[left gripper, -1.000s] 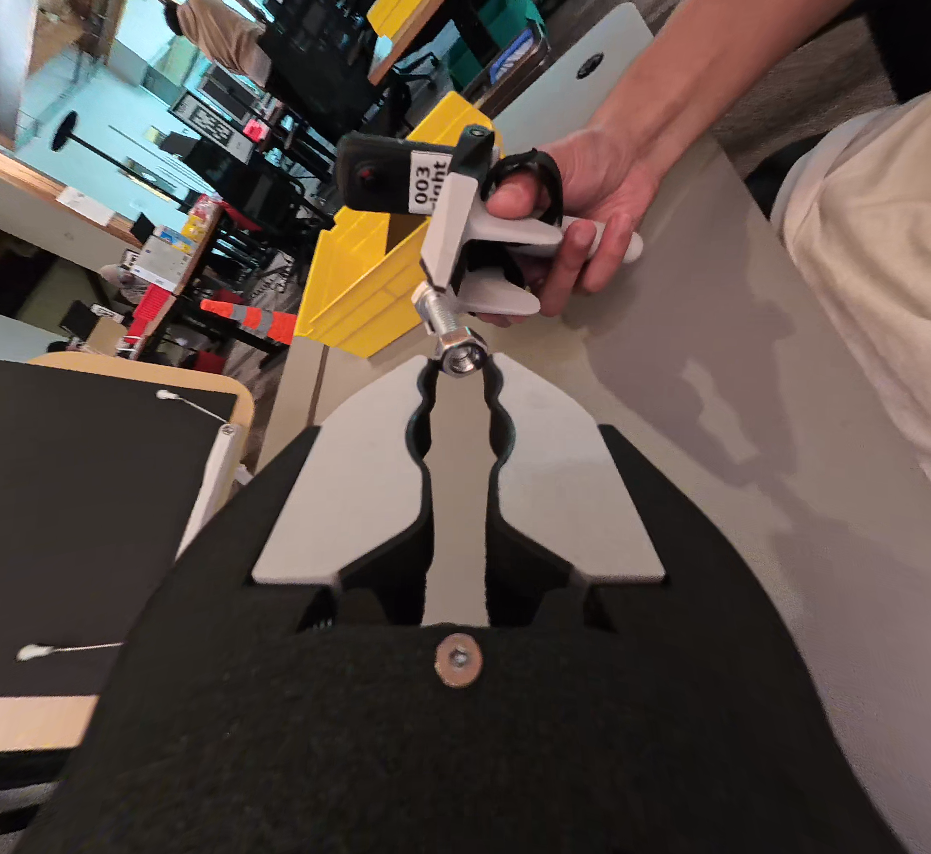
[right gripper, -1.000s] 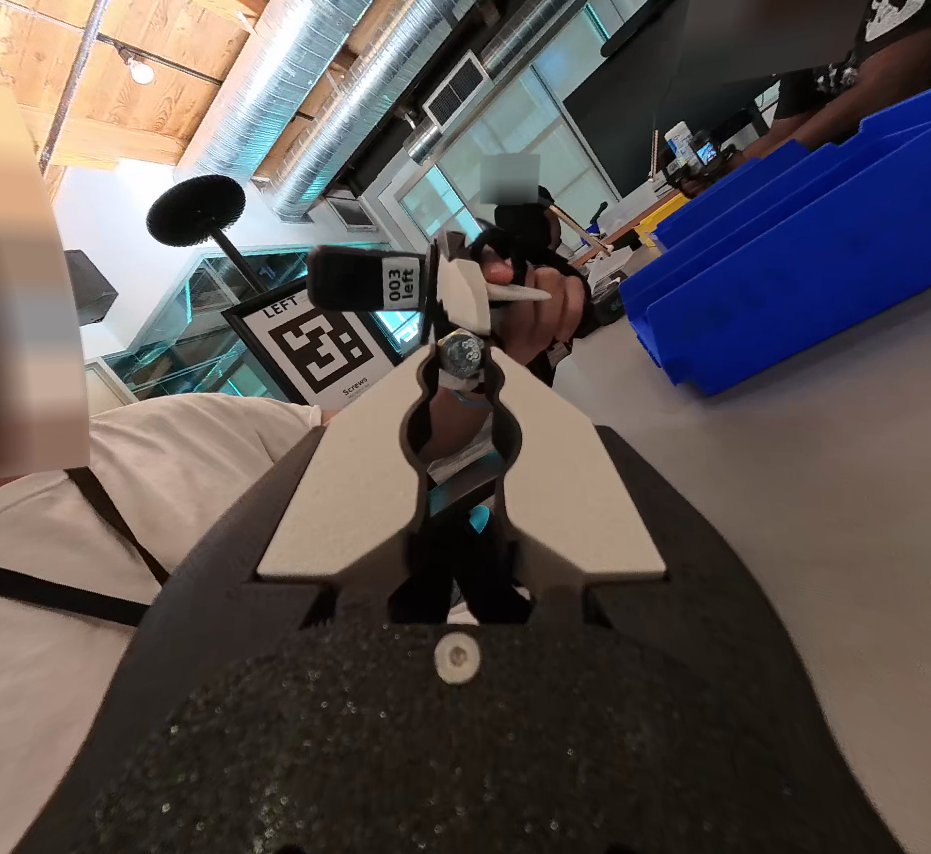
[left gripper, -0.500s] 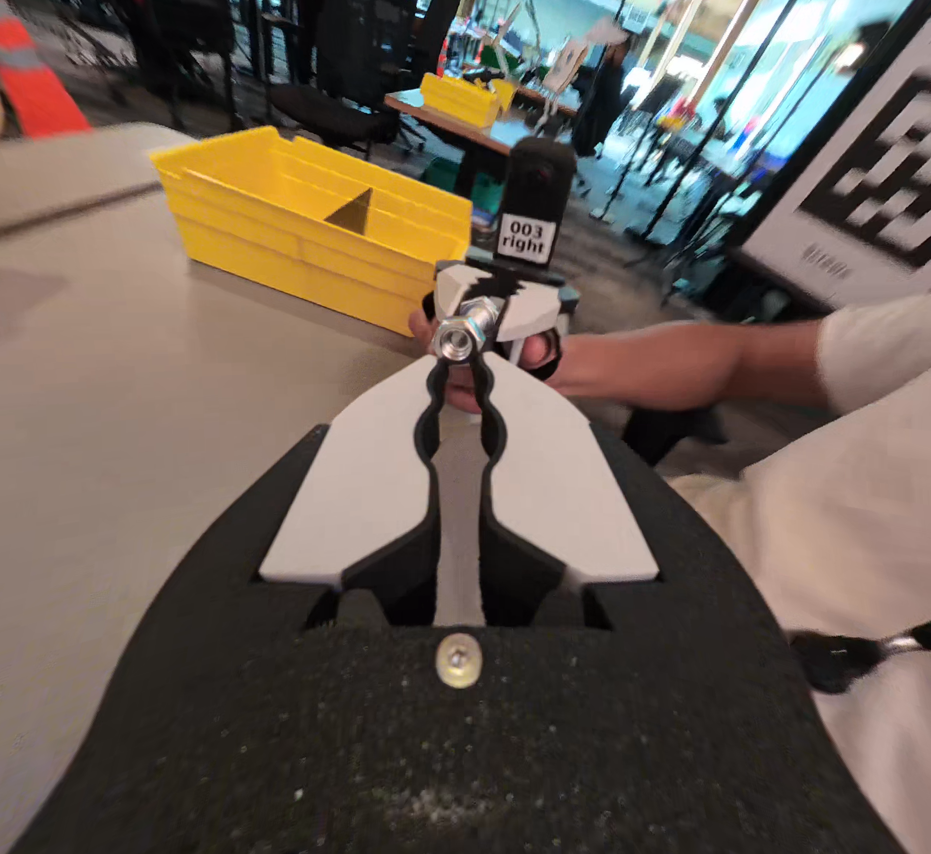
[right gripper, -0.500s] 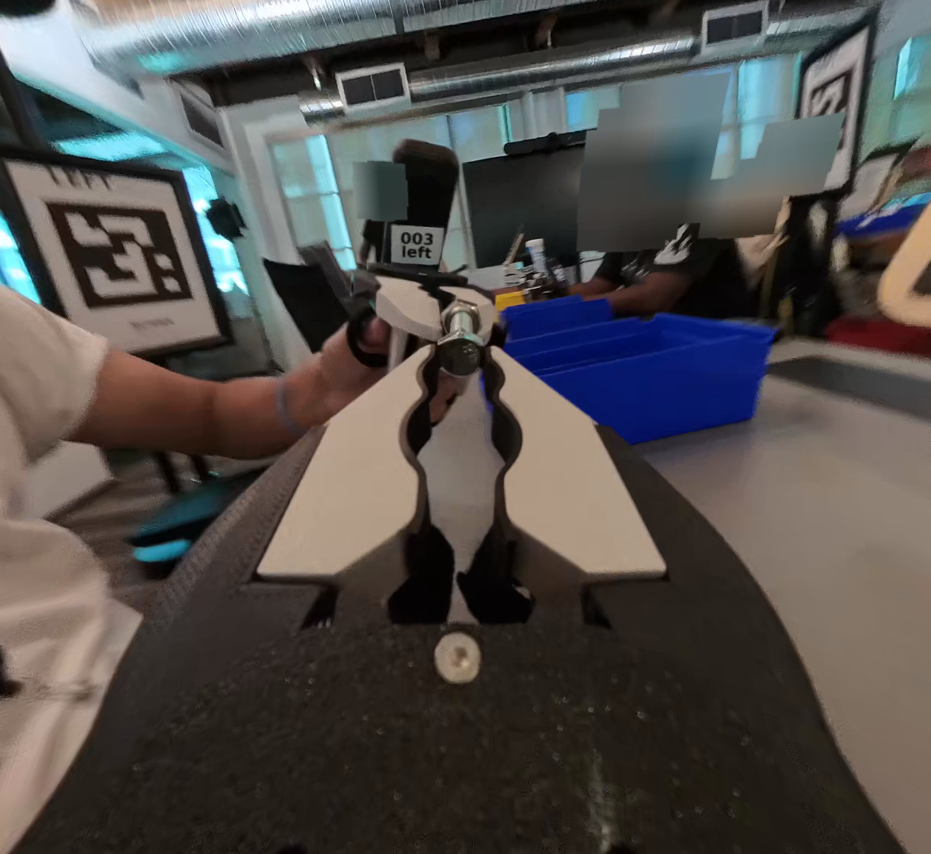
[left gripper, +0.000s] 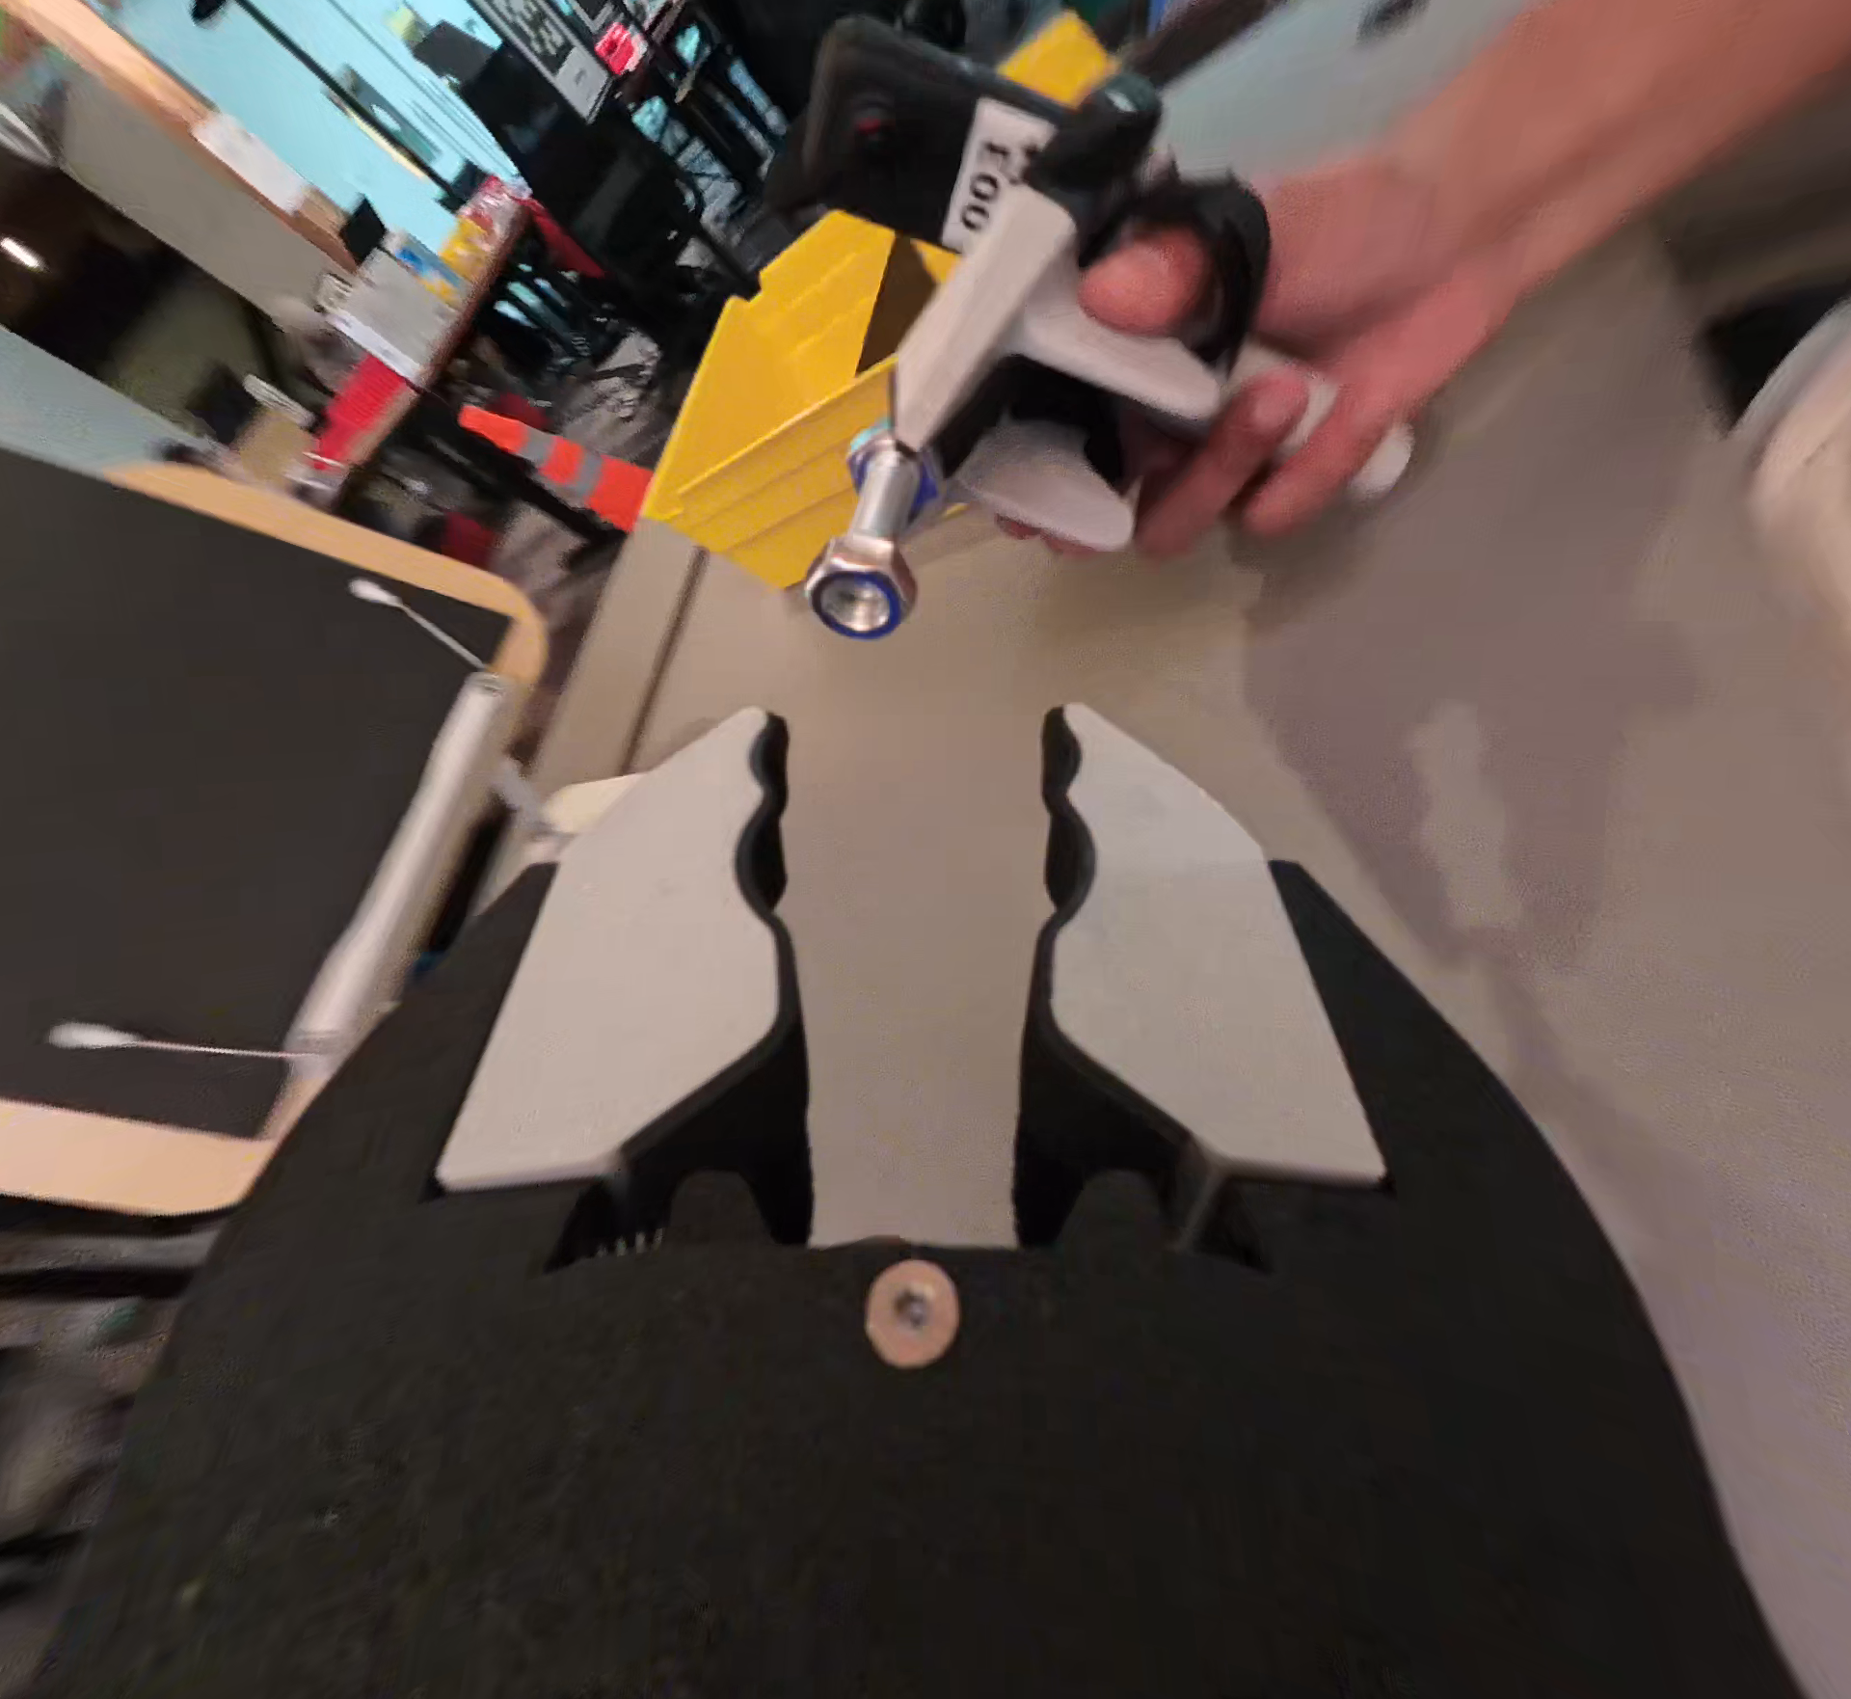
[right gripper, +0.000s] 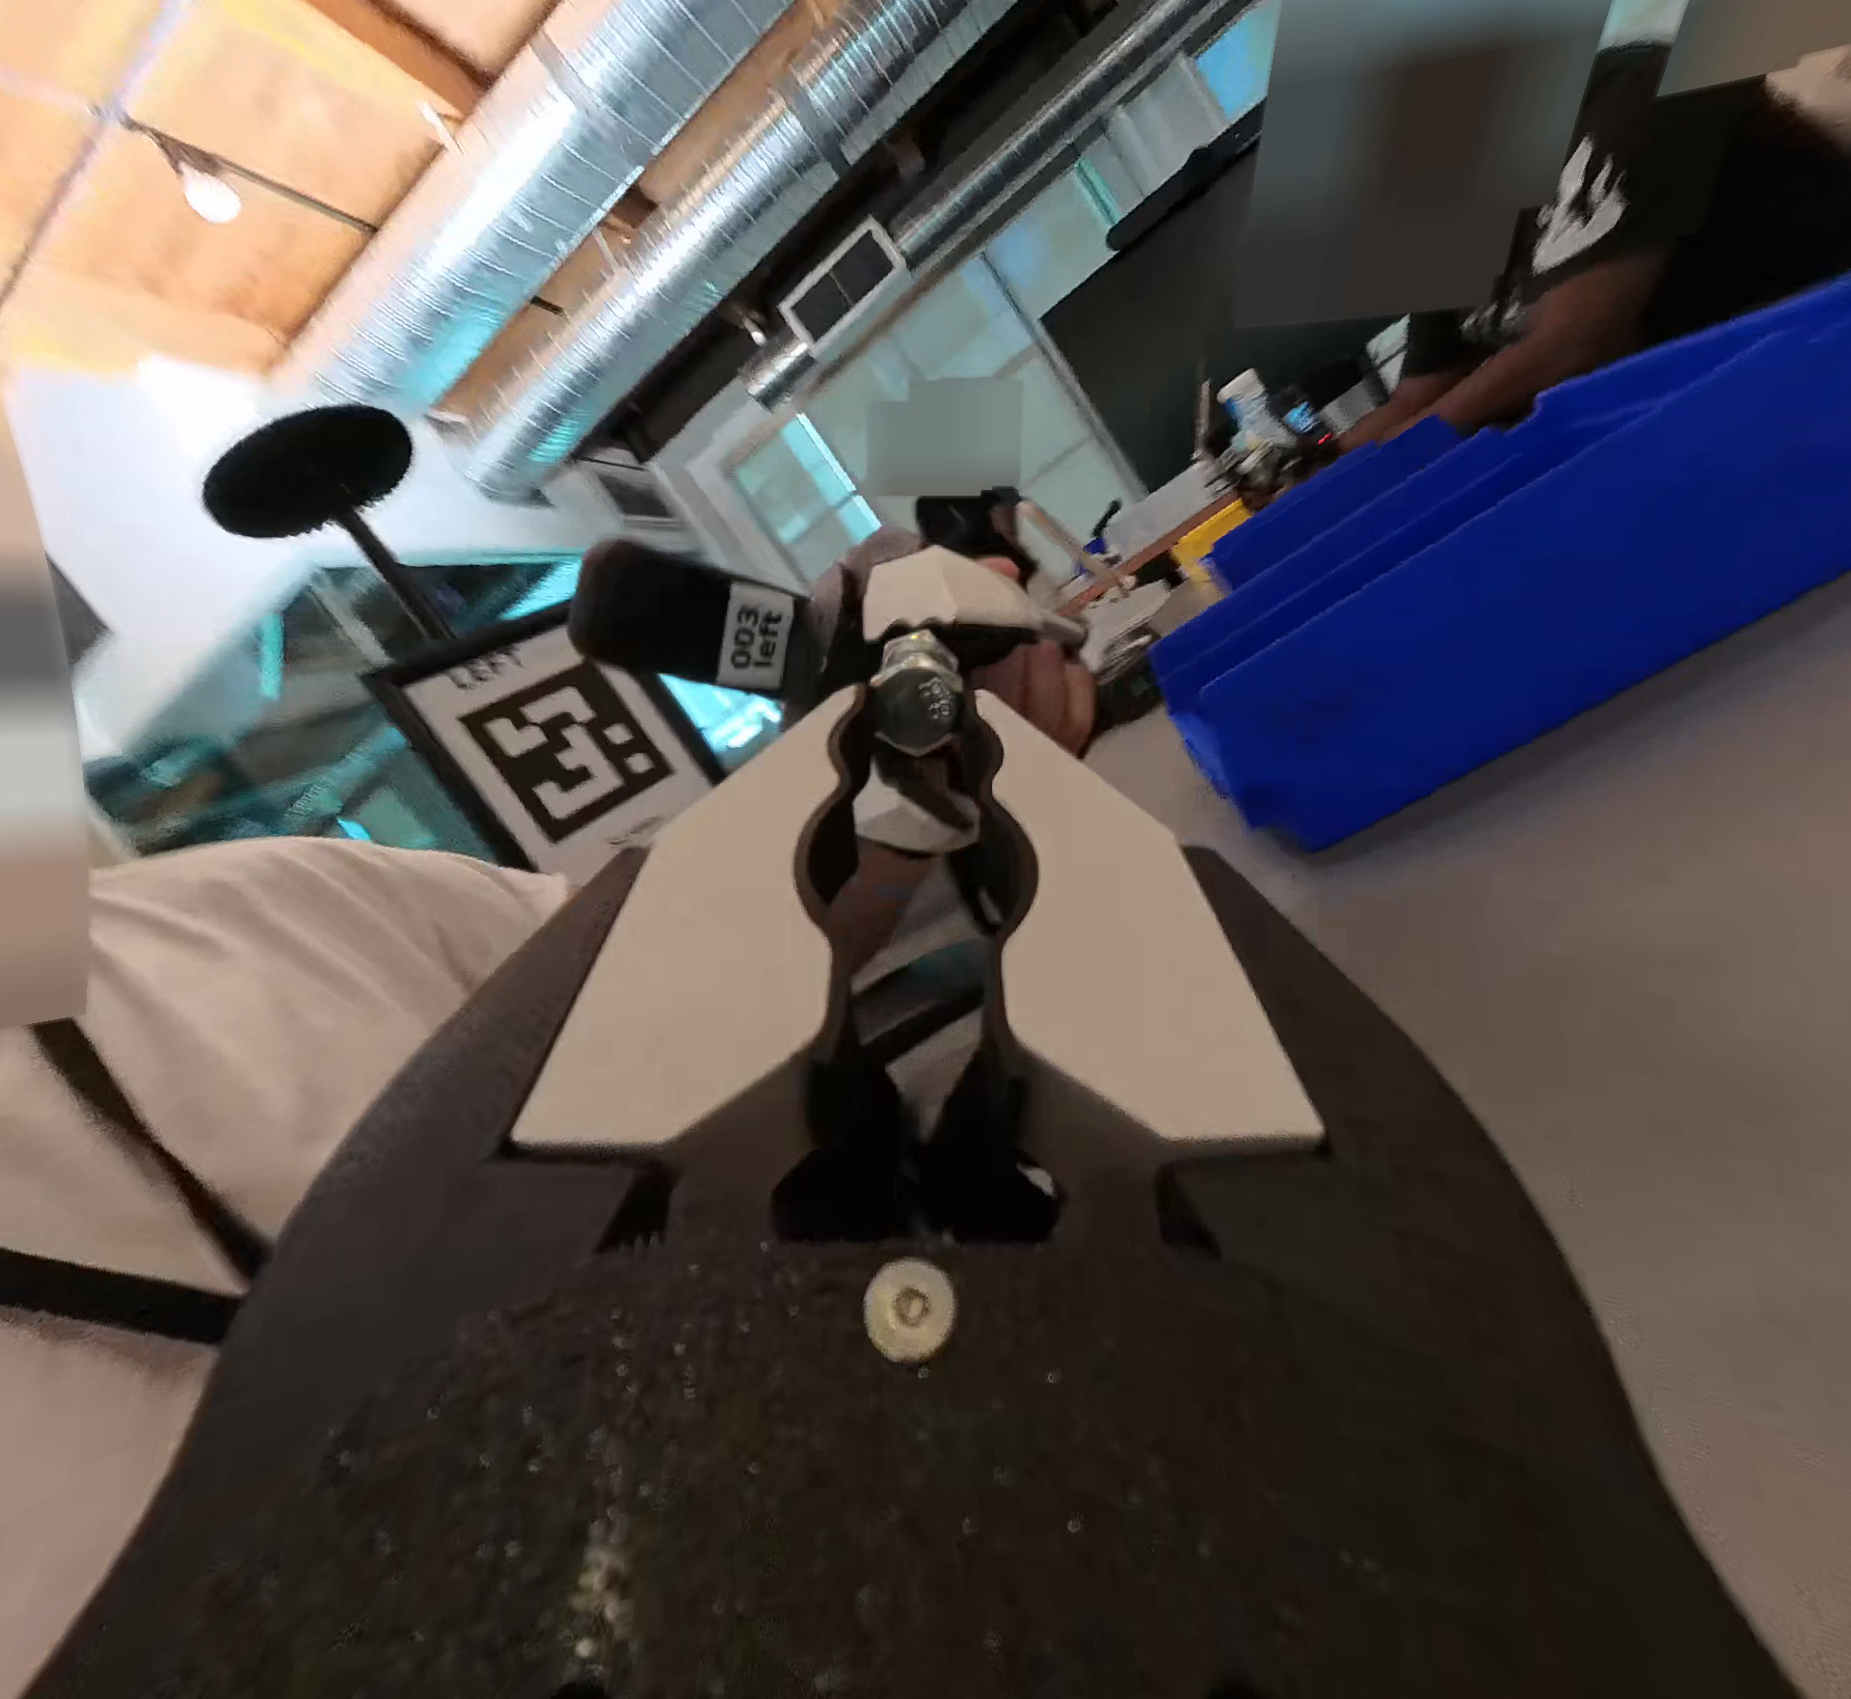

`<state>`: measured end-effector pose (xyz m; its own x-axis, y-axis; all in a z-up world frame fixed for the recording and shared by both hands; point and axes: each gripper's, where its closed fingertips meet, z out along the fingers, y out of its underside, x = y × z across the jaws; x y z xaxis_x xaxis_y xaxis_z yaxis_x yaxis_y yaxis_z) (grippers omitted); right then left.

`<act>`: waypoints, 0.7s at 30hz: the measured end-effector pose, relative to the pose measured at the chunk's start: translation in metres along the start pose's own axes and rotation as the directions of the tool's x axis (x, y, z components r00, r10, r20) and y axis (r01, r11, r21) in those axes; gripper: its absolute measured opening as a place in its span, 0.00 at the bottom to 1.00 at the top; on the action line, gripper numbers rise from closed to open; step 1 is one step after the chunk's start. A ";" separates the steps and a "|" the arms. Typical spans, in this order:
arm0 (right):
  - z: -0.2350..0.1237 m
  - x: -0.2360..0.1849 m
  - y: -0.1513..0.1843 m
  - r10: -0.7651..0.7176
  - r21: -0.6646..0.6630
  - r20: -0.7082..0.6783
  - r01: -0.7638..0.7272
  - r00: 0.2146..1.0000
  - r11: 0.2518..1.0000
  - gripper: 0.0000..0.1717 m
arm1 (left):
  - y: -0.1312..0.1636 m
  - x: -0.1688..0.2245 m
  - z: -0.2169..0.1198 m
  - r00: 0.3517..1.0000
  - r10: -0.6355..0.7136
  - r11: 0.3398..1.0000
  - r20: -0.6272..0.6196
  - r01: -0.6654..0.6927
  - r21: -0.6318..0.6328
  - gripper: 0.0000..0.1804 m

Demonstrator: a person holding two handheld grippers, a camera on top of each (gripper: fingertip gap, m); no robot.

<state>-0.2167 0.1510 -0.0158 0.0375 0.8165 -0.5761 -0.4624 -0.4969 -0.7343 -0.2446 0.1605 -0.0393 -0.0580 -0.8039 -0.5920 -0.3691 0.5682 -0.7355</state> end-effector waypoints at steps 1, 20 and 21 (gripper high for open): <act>0.000 0.001 0.003 0.061 -0.016 0.021 -0.060 0.998 0.998 0.09 | 0.001 0.001 -0.001 0.994 0.103 0.994 0.025 -0.102 -0.034 0.23; 0.010 -0.009 0.022 0.165 -0.097 0.102 -0.155 0.981 0.983 0.10 | -0.020 0.009 -0.012 0.982 0.183 0.983 -0.046 -0.185 -0.022 0.09; 0.010 -0.009 0.021 0.092 -0.085 0.089 -0.084 0.992 0.993 0.10 | -0.020 0.009 -0.012 0.996 0.070 0.997 -0.063 -0.072 -0.020 0.09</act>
<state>-0.2354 0.1365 -0.0224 -0.0841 0.7905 -0.6067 -0.3869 -0.5870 -0.7112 -0.2485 0.1403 -0.0259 -0.1420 -0.7714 -0.6203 -0.3823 0.6208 -0.6845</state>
